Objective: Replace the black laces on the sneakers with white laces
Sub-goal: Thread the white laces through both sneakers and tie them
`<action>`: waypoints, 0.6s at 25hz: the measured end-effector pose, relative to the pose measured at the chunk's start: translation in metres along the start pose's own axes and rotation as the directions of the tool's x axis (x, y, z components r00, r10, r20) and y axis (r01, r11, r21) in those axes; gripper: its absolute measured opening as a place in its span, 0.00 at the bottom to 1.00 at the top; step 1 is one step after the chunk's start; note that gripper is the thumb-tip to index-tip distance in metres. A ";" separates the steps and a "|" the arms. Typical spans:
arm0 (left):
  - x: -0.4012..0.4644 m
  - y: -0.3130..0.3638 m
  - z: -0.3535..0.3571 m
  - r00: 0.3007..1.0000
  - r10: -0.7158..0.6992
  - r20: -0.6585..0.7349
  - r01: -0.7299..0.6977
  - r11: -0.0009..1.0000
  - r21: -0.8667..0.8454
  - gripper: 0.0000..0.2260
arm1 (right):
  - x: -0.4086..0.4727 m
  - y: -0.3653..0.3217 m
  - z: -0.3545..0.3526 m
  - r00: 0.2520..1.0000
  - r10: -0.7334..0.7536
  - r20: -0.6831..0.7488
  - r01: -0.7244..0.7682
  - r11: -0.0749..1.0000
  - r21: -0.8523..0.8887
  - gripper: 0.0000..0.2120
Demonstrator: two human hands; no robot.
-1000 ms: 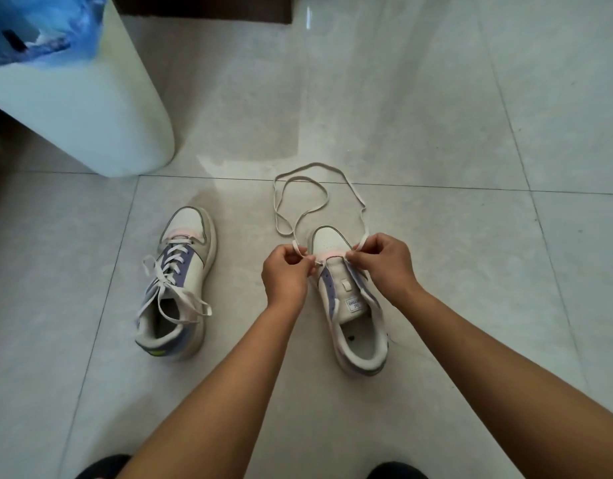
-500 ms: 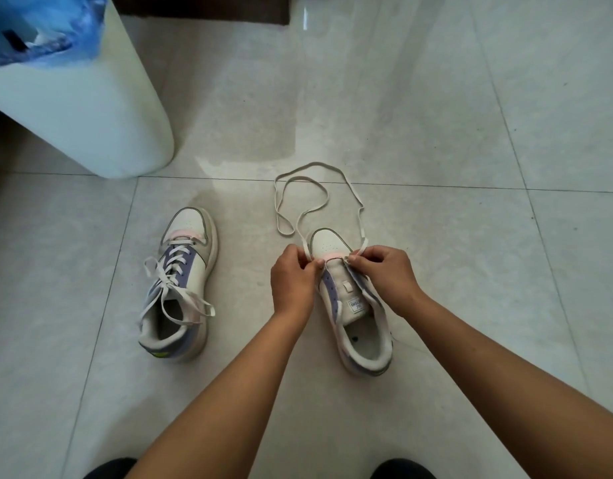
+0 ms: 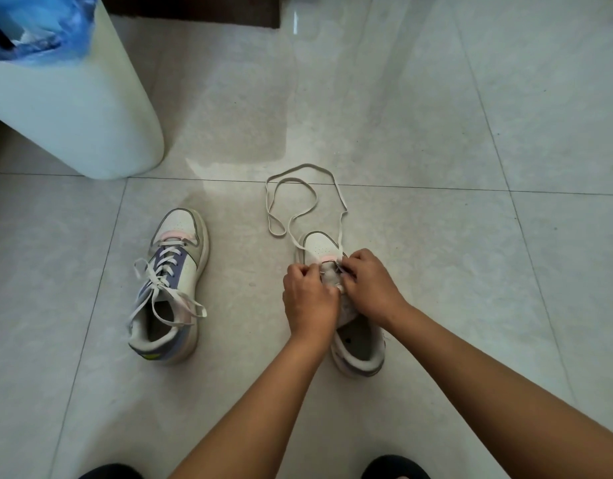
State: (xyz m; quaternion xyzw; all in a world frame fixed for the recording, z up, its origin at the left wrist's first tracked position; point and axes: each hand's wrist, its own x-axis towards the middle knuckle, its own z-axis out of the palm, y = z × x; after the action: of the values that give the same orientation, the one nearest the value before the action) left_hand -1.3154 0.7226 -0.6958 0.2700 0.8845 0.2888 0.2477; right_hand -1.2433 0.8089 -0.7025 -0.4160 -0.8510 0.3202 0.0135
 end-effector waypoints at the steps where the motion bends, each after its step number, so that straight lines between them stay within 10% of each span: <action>1: 0.004 0.002 -0.002 1.000 0.006 0.022 -0.007 1.000 0.011 0.18 | 0.002 0.000 -0.003 1.000 0.008 0.011 -0.008 0.998 -0.056 0.12; 8: 0.016 -0.004 -0.020 0.993 0.036 0.115 -0.015 0.984 -0.180 0.20 | 0.001 -0.012 -0.008 0.986 -0.141 -0.087 0.076 0.850 -0.521 0.19; 15: 0.019 -0.008 -0.021 0.990 -0.006 0.142 0.043 0.965 -0.258 0.16 | 0.004 -0.017 -0.006 0.926 -0.357 0.121 0.318 0.565 -0.761 0.15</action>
State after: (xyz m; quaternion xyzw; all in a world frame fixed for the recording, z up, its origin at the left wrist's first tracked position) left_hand -1.3450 0.7207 -0.6914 0.2439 0.8225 0.3797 0.3461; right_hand -1.2563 0.8074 -0.6889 -0.2188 -0.9679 -0.0911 -0.0840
